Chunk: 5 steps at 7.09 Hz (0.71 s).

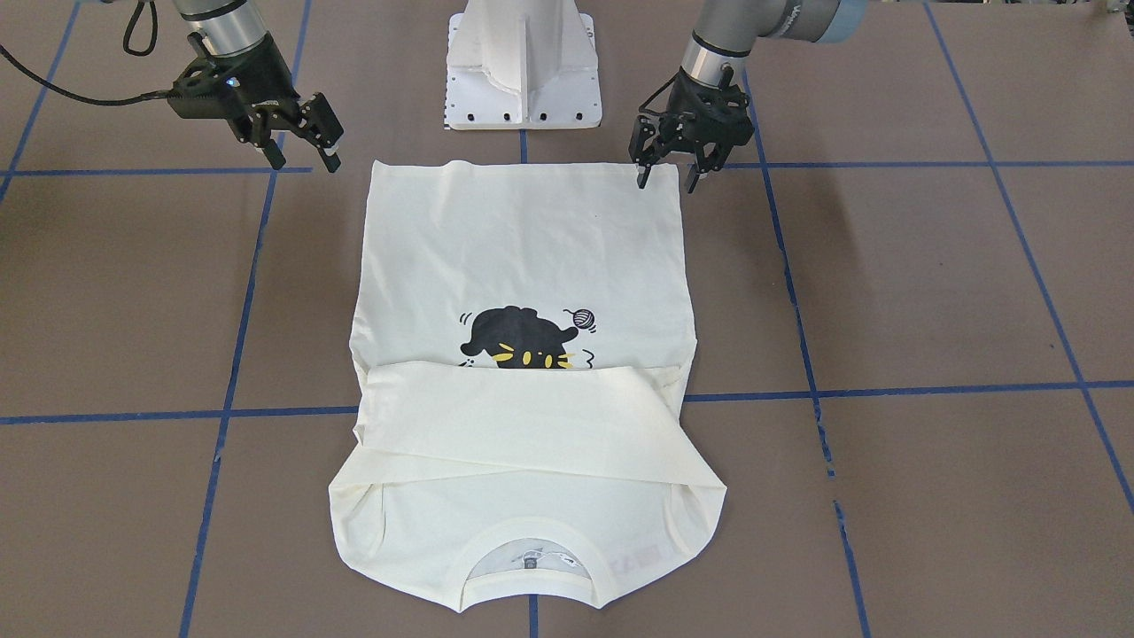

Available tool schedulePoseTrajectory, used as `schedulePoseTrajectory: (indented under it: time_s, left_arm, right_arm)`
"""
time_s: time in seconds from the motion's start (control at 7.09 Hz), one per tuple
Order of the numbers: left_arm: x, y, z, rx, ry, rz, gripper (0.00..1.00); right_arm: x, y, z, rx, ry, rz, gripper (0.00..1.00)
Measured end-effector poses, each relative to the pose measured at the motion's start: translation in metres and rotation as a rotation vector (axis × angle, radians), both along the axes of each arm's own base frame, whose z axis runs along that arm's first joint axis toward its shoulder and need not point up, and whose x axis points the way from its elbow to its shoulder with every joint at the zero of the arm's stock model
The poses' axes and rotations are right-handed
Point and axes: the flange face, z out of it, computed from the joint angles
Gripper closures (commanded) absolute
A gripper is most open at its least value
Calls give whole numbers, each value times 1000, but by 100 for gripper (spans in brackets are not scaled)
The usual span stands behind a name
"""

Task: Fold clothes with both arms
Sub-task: 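Move both grippers down to the hem corners nearest the robot, then grasp both hem corners nearest the robot with both grippers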

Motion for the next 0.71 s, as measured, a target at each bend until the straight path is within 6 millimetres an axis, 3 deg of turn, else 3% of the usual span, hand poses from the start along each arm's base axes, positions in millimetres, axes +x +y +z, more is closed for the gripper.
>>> schedulePoseTrajectory:
  time_s: [0.28,0.71]
  left_arm:
    - [12,30,13,-28,-19,19,33]
    - [10,37,33,-37,-62,26,38]
  right_arm:
    - [-5,9,-1,0,-2,-2,5]
    - [-6,11,-1,4,-2,5,5]
